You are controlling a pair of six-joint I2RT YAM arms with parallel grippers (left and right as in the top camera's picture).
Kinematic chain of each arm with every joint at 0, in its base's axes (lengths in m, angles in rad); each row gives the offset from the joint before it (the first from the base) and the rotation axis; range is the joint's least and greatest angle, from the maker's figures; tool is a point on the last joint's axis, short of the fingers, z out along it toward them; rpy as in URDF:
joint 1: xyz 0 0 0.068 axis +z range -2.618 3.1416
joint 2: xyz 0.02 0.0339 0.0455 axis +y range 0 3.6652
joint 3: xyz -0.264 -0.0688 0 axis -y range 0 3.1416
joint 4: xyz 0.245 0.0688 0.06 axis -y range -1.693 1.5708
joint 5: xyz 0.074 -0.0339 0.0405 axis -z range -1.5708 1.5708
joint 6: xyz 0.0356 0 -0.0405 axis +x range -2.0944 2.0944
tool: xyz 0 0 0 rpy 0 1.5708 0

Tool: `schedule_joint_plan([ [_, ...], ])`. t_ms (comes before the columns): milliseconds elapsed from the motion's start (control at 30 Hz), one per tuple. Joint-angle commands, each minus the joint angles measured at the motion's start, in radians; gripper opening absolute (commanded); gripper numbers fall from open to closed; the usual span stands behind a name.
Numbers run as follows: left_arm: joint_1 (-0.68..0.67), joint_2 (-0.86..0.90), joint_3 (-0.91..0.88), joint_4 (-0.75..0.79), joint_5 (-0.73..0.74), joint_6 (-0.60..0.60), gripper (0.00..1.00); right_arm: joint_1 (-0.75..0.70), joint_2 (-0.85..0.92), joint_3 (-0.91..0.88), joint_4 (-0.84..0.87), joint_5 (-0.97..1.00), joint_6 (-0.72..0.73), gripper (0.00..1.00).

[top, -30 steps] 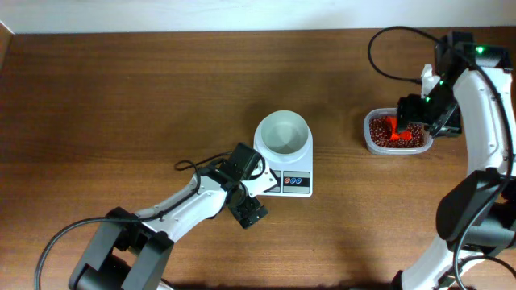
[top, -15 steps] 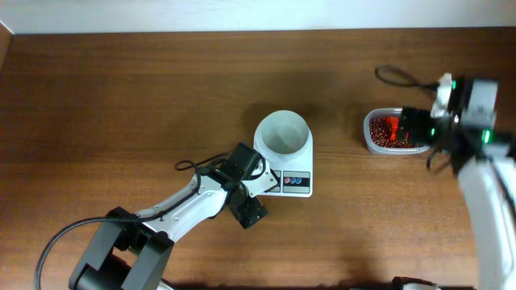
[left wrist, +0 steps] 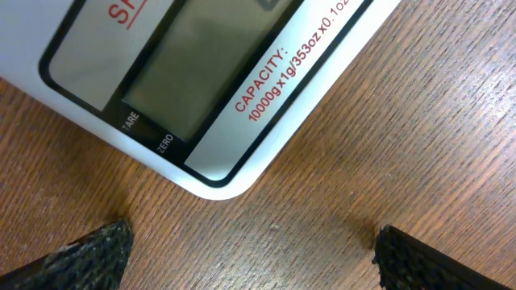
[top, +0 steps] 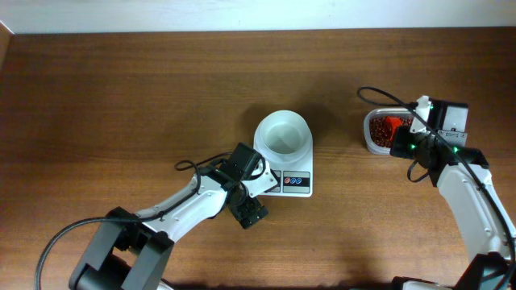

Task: Scoop item into bowl and weigh 50g on scale
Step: 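Push the scoop into the red beans with the right gripper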

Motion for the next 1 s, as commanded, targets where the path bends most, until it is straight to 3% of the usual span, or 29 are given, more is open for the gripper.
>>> schedule_joint_plan([
  [0, -0.005, 0.036, -0.018, -0.010, 0.034, 0.005, 0.99, -0.003, 0.001, 0.000, 0.011, -0.022, -0.071, 0.17],
  [133, -0.005, 0.036, -0.018, -0.010, 0.034, 0.005, 0.99, -0.003, 0.001, 0.034, -0.010, -0.023, -0.090, 0.04],
  [633, -0.005, 0.036, -0.018, -0.010, 0.034, 0.005, 0.99, -0.004, 0.017, 0.287, -0.312, 0.030, -0.094, 0.04],
  [967, -0.005, 0.036, -0.018, -0.010, 0.034, 0.005, 0.99, -0.004, 0.329, 0.725, -0.673, 0.130, -0.166, 0.04],
])
